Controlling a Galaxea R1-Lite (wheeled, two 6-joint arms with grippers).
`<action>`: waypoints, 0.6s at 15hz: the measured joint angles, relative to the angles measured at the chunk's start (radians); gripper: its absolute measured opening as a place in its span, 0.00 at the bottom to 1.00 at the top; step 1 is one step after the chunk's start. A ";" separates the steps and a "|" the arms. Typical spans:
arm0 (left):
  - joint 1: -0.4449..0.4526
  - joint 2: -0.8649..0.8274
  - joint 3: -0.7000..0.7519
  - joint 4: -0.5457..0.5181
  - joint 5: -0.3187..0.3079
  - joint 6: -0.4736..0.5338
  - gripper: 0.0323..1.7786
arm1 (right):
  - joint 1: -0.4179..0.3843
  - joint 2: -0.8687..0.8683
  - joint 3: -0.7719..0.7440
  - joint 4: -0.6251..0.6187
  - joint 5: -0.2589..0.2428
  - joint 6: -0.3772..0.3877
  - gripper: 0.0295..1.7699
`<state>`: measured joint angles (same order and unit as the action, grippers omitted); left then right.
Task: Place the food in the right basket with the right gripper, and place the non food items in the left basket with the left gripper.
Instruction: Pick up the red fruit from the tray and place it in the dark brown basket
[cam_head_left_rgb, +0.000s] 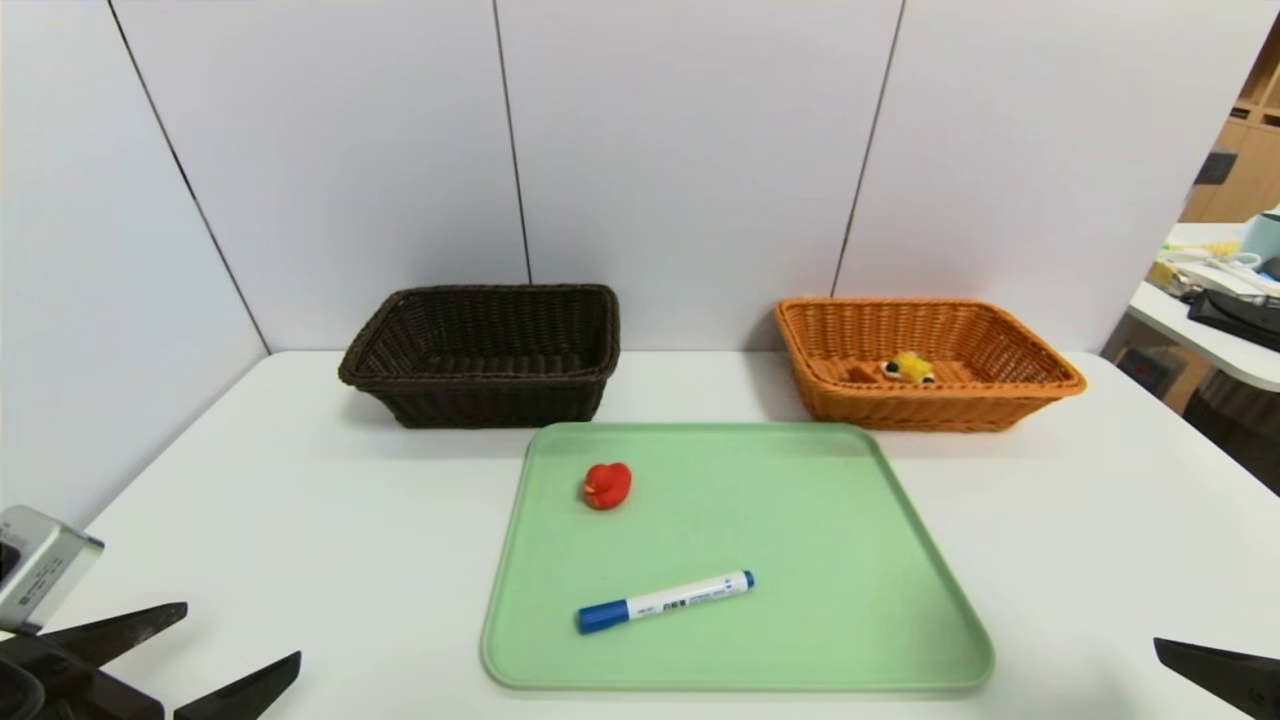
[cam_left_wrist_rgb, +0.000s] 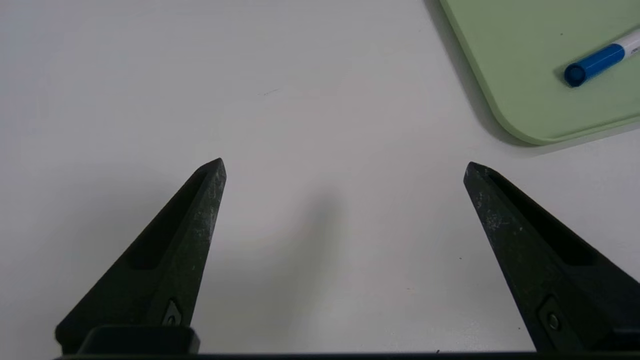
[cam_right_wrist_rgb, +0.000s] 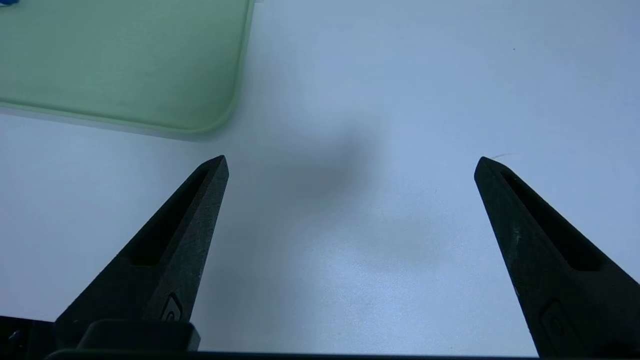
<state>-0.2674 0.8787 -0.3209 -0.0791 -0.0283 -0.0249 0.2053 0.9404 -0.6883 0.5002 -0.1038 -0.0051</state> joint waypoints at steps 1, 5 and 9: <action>-0.024 0.022 -0.021 -0.001 0.000 0.003 0.95 | 0.000 -0.001 0.005 -0.001 0.001 0.000 0.96; -0.123 0.126 -0.124 -0.003 0.003 0.031 0.95 | 0.001 -0.004 0.021 -0.005 0.004 -0.001 0.96; -0.217 0.250 -0.227 -0.004 0.002 0.049 0.95 | 0.011 -0.002 0.043 -0.009 0.004 -0.001 0.96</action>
<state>-0.4843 1.1289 -0.5474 -0.0836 -0.0264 0.0245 0.2164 0.9381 -0.6451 0.4915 -0.0994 -0.0057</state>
